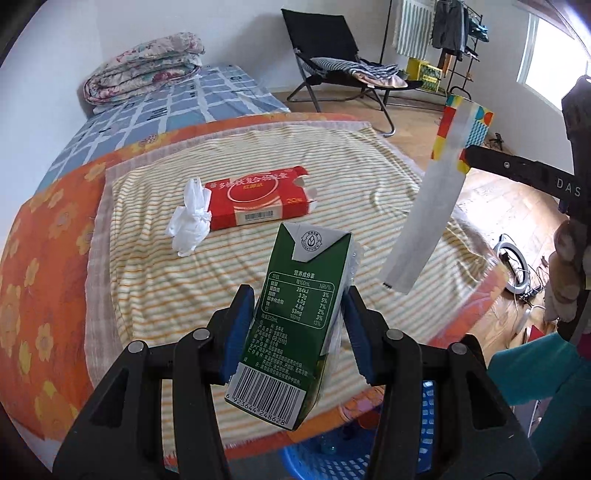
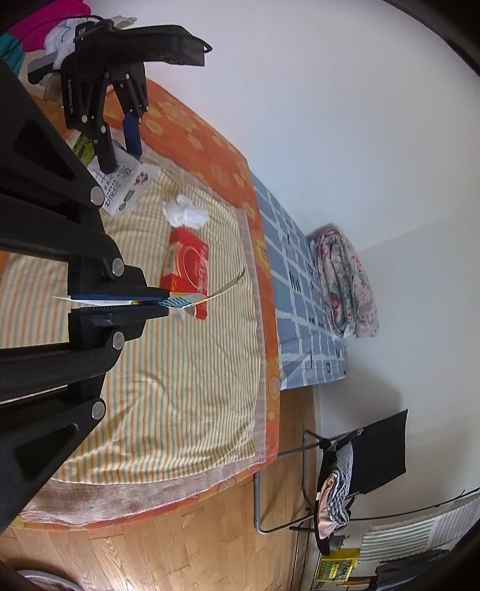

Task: Collect trash
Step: 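Carry the carton and packet with both tools over the blue basket, then open the left tool to drop the carton while the right tool drops the packet, then move both tools back over the towel toward the red box and tissue, then grasp the white tissue with the left tool while the right tool grasps the red box, then carry the tissue and red box with both tools over the blue basket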

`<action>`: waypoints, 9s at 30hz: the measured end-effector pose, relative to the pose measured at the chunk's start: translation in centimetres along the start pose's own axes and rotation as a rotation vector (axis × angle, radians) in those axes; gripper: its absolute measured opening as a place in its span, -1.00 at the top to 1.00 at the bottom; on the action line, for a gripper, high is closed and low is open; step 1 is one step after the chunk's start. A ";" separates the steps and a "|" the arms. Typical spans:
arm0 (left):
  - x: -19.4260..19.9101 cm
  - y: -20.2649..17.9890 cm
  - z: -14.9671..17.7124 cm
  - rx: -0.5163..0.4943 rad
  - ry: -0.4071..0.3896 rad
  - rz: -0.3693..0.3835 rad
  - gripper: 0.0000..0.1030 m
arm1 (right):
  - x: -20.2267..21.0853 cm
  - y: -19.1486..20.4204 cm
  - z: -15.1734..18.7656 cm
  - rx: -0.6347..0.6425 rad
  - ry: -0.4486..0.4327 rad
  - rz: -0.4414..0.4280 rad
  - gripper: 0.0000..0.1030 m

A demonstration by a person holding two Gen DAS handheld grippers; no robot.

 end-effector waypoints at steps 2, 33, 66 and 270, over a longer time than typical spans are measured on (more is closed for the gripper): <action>0.7 -0.7 0.3 -0.009 -0.010 0.001 0.03 | 0.8 0.6 0.4 0.015 0.002 -0.012 1.00; 0.6 -9.6 9.7 -0.059 0.090 0.090 0.03 | 5.3 1.3 13.2 0.093 0.190 -0.042 1.00; -3.5 -10.3 15.1 -0.052 0.246 0.069 -0.21 | 1.5 0.3 19.8 0.094 0.401 0.035 -0.13; -5.4 9.0 -1.6 0.228 -0.012 -0.073 0.65 | -14.2 4.6 -1.2 -0.041 0.313 -0.154 0.95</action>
Point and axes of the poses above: each gripper's, at about its wrist camera, not at the fingertips, and x roughly against the way its jaws point, y to its left, z to its underside, the point moved 3 cm from there along -x, roughly the way its jaws point, and after that the axes turned 7 degrees about -x, right-handed, at the moved point
